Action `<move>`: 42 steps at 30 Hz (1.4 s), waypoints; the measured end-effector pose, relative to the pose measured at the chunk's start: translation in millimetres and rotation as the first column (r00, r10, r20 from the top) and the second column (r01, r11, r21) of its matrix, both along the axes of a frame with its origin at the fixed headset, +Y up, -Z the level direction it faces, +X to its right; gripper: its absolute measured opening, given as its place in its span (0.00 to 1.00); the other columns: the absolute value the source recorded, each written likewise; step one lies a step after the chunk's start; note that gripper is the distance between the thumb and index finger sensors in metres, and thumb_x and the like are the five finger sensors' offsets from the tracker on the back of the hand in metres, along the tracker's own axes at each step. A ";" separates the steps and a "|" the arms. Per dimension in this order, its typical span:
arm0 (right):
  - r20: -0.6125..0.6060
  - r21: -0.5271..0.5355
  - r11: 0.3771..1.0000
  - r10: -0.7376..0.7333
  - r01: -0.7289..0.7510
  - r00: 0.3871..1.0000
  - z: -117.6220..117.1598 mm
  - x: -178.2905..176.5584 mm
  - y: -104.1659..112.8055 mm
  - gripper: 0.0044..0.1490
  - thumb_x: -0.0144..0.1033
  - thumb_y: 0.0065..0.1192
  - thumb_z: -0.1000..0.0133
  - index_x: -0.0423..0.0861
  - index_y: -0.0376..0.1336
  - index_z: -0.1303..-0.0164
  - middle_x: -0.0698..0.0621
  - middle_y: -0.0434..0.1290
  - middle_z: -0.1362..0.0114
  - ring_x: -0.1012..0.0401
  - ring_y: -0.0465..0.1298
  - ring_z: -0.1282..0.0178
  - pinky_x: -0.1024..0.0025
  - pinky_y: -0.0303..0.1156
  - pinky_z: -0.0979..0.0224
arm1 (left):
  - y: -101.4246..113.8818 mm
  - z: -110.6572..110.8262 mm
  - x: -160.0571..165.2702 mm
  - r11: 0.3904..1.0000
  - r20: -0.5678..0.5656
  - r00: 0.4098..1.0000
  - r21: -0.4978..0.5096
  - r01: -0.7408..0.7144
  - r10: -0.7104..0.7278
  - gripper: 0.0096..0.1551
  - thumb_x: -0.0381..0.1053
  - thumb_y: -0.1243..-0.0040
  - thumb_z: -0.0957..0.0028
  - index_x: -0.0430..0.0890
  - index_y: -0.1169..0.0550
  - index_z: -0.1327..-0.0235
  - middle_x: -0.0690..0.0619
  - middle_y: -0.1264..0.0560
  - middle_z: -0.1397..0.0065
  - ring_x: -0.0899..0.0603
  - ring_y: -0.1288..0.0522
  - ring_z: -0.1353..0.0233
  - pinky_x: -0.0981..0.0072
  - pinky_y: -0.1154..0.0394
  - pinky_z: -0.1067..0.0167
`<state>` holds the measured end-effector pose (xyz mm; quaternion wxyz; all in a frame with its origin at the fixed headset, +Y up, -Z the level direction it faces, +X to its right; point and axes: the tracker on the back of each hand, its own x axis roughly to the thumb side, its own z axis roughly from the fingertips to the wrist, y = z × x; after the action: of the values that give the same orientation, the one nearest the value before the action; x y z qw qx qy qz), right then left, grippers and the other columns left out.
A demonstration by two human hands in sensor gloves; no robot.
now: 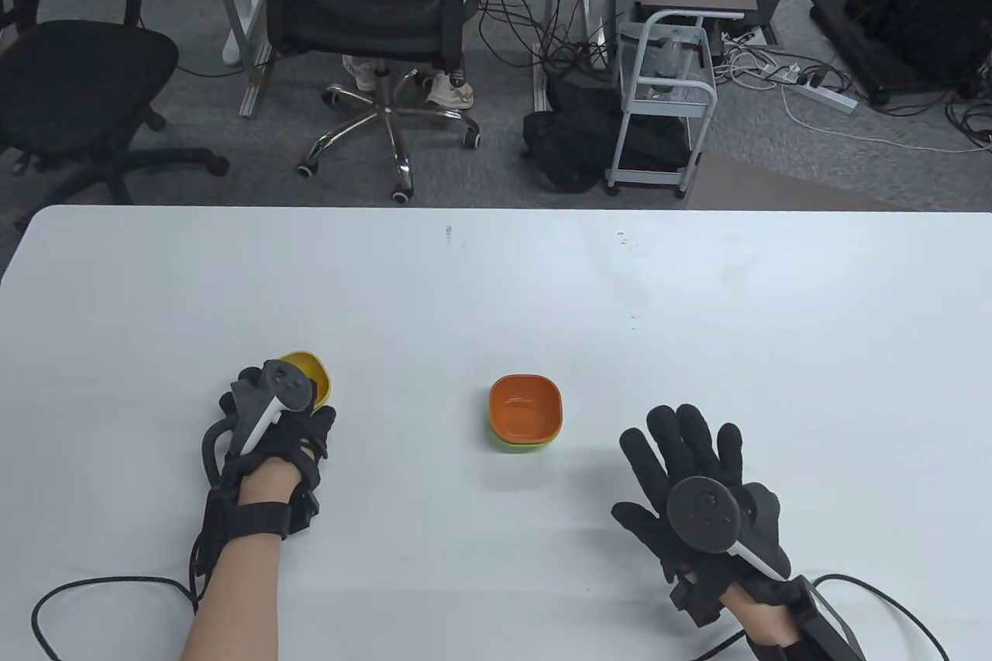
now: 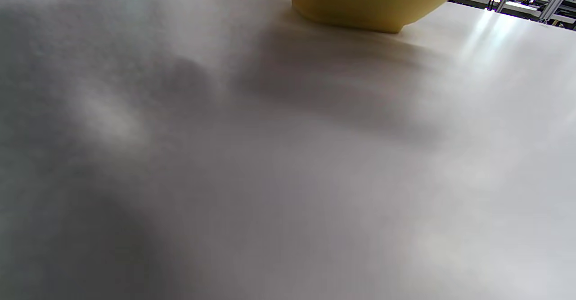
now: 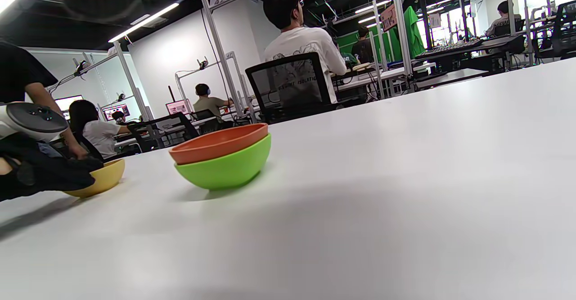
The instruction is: Nest small dish into small dish
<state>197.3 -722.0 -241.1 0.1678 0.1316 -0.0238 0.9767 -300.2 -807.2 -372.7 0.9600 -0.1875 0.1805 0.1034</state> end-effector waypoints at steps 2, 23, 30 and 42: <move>0.001 -0.001 1.000 0.001 -0.001 1.000 0.0 0.1 0.0 0.51 0.63 0.59 0.61 0.67 0.39 0.31 0.57 0.29 0.19 0.48 0.28 0.15 0.37 0.18 0.25 | 0.7 0.2 -0.3 1.000 -0.005 1.000 0.007 -0.004 0.004 0.34 0.69 0.52 0.60 0.70 0.38 0.35 0.68 0.64 0.18 0.50 0.73 0.17 0.43 0.71 0.24; 0.019 -0.022 1.000 -0.003 0.003 1.000 -2.7 3.3 -0.5 0.51 0.63 0.60 0.60 0.66 0.40 0.31 0.58 0.28 0.19 0.48 0.28 0.15 0.37 0.18 0.25 | 23.2 -2.6 5.9 0.980 0.049 0.999 0.198 -0.019 0.010 0.27 0.61 0.43 0.58 0.74 0.30 0.42 0.65 0.52 0.16 0.48 0.62 0.13 0.41 0.65 0.22; 0.023 -0.035 0.999 0.001 0.000 1.000 -2.9 4.1 -0.2 0.50 0.62 0.60 0.60 0.67 0.41 0.31 0.58 0.28 0.19 0.48 0.28 0.15 0.37 0.18 0.25 | 36.1 -1.6 24.0 0.967 0.111 0.994 0.253 -0.043 0.015 0.28 0.58 0.45 0.57 0.74 0.31 0.41 0.66 0.49 0.16 0.49 0.62 0.13 0.41 0.65 0.21; 0.031 -0.046 0.999 -0.002 0.003 1.000 -3.8 5.6 0.2 0.50 0.62 0.60 0.60 0.66 0.41 0.31 0.58 0.28 0.19 0.48 0.28 0.15 0.37 0.18 0.25 | 87.1 25.7 100.4 0.898 0.350 0.936 0.426 -0.112 -0.049 0.28 0.60 0.43 0.58 0.74 0.30 0.41 0.65 0.39 0.18 0.46 0.60 0.13 0.39 0.68 0.23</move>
<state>202.9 -721.7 -244.8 0.1717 0.1123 -0.0041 0.9787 -199.8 -720.1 -346.9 0.9921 0.0157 -0.0251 0.1221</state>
